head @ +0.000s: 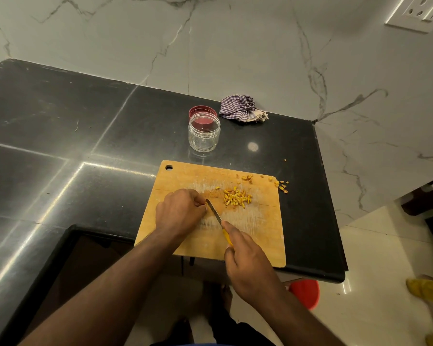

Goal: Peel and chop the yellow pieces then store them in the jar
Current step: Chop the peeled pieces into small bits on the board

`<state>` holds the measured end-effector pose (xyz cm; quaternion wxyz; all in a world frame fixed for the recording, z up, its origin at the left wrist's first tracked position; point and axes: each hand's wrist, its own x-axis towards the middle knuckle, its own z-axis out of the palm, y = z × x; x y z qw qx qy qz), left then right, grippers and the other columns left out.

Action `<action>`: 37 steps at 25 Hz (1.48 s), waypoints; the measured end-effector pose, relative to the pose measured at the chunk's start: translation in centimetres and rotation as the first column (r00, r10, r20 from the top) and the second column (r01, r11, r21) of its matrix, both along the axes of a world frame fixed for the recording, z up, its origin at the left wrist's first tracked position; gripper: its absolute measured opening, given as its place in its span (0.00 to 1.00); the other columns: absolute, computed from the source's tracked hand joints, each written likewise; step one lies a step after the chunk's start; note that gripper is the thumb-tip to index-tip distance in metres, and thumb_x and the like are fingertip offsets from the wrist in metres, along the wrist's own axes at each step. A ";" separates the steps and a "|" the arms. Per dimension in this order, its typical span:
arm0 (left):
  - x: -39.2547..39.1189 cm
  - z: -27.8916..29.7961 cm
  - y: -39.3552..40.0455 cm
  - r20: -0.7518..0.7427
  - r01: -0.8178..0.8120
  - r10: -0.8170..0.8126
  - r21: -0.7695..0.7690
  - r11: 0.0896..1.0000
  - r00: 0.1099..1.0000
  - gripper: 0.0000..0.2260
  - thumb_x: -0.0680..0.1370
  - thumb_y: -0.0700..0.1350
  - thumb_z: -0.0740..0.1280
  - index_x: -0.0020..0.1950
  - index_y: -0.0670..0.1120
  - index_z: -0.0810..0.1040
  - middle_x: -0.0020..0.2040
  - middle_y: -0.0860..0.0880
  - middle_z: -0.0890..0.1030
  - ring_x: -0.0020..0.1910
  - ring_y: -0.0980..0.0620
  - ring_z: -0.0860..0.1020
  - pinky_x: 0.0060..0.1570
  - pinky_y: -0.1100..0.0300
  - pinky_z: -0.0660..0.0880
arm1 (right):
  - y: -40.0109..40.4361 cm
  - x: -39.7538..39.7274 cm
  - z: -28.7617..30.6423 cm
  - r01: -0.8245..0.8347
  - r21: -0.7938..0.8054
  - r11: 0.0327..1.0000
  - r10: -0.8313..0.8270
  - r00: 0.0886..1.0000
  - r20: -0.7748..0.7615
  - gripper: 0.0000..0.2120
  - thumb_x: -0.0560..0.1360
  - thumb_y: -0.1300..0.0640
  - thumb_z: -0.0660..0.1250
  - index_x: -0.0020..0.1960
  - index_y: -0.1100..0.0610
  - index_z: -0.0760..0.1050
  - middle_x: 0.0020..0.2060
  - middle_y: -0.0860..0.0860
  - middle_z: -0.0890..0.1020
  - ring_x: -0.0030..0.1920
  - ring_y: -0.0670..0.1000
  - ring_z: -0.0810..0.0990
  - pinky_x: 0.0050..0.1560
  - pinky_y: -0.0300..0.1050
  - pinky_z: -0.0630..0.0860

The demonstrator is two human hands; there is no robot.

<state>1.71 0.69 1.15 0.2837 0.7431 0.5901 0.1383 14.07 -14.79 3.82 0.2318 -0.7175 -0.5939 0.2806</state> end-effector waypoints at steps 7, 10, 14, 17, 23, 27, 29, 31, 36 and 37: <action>0.2 0.1 0.0 -0.009 -0.017 0.017 -0.034 0.999 1.000 0.04 0.75 0.53 0.69 0.45 0.57 0.84 0.42 0.60 0.82 0.43 0.56 0.79 0.46 0.51 0.79 | 0.6 0.3 -0.2 -0.054 -0.042 0.998 0.056 0.998 0.039 0.25 0.83 0.56 0.54 0.79 0.48 0.56 0.69 0.46 0.70 0.67 0.45 0.69 0.67 0.41 0.68; 0.3 0.2 0.1 -0.014 -0.021 0.020 -0.034 0.999 1.000 0.05 0.75 0.53 0.69 0.43 0.56 0.84 0.41 0.60 0.82 0.41 0.56 0.79 0.44 0.51 0.79 | 0.9 0.5 -0.2 -0.074 -0.077 0.994 0.079 0.995 0.062 0.25 0.83 0.56 0.54 0.79 0.47 0.54 0.71 0.46 0.69 0.68 0.45 0.68 0.68 0.40 0.66; 0.4 0.5 0.1 -0.019 -0.038 0.038 -0.033 0.999 0.999 0.05 0.74 0.52 0.69 0.40 0.57 0.83 0.41 0.61 0.82 0.41 0.57 0.78 0.47 0.51 0.78 | 0.0 0.1 0.0 -0.072 -0.075 0.995 0.077 0.995 0.062 0.26 0.83 0.55 0.54 0.79 0.47 0.54 0.72 0.46 0.68 0.69 0.44 0.67 0.69 0.40 0.66; 0.3 0.2 0.2 -0.010 -0.028 0.028 -0.044 0.999 1.000 0.04 0.74 0.50 0.69 0.39 0.57 0.82 0.42 0.62 0.82 0.42 0.58 0.78 0.48 0.51 0.78 | -1.8 0.2 0.2 -0.065 -0.070 0.995 0.069 0.996 0.059 0.25 0.83 0.55 0.54 0.79 0.46 0.55 0.71 0.44 0.68 0.67 0.41 0.68 0.67 0.36 0.66; 0.1 0.0 0.2 0.002 -0.018 0.018 -0.037 0.999 1.000 0.05 0.75 0.53 0.69 0.48 0.57 0.85 0.47 0.62 0.83 0.48 0.56 0.78 0.53 0.47 0.76 | -1.2 0.3 0.3 -0.015 -0.012 1.000 0.015 0.999 0.029 0.25 0.83 0.56 0.54 0.79 0.48 0.56 0.72 0.45 0.68 0.69 0.42 0.67 0.69 0.38 0.65; 0.2 -0.1 -0.1 0.004 -0.045 0.045 -0.023 0.999 0.999 0.05 0.76 0.54 0.69 0.47 0.58 0.84 0.45 0.61 0.82 0.48 0.55 0.78 0.53 0.47 0.74 | -0.3 -0.1 0.1 -0.037 -0.023 0.999 0.038 0.998 0.049 0.25 0.83 0.55 0.53 0.79 0.48 0.55 0.72 0.46 0.67 0.69 0.43 0.67 0.69 0.38 0.65; 0.3 0.0 -0.2 0.004 -0.051 0.051 -0.018 0.999 0.999 0.04 0.76 0.53 0.69 0.46 0.57 0.84 0.44 0.60 0.82 0.47 0.55 0.78 0.52 0.48 0.73 | 0.0 -0.1 0.1 -0.040 -0.038 0.998 0.042 0.998 0.053 0.25 0.83 0.55 0.53 0.79 0.48 0.54 0.72 0.46 0.68 0.69 0.44 0.67 0.68 0.39 0.66; 0.3 0.2 -0.2 0.006 -0.050 0.050 -0.022 0.999 0.999 0.04 0.76 0.53 0.69 0.43 0.57 0.83 0.42 0.60 0.82 0.45 0.55 0.78 0.51 0.49 0.73 | 0.3 -0.1 0.2 -0.056 -0.054 0.997 0.059 0.996 0.061 0.25 0.83 0.55 0.53 0.79 0.49 0.54 0.72 0.47 0.68 0.68 0.44 0.67 0.68 0.38 0.66; 0.3 0.4 -0.2 0.013 -0.058 0.058 -0.023 0.998 0.998 0.04 0.76 0.52 0.69 0.44 0.56 0.84 0.43 0.60 0.82 0.44 0.56 0.78 0.50 0.50 0.75 | 1.2 -0.1 0.0 -0.091 -0.078 0.993 0.097 0.992 0.078 0.26 0.83 0.56 0.54 0.79 0.49 0.54 0.73 0.48 0.67 0.70 0.46 0.66 0.69 0.39 0.64; 0.3 0.4 -0.3 0.013 -0.063 0.063 -0.023 0.998 0.998 0.04 0.76 0.52 0.69 0.44 0.56 0.84 0.43 0.60 0.82 0.44 0.56 0.78 0.51 0.50 0.74 | 1.0 -0.2 0.0 -0.091 -0.081 0.992 0.097 0.992 0.074 0.26 0.83 0.56 0.54 0.79 0.49 0.54 0.73 0.48 0.67 0.70 0.46 0.66 0.69 0.40 0.65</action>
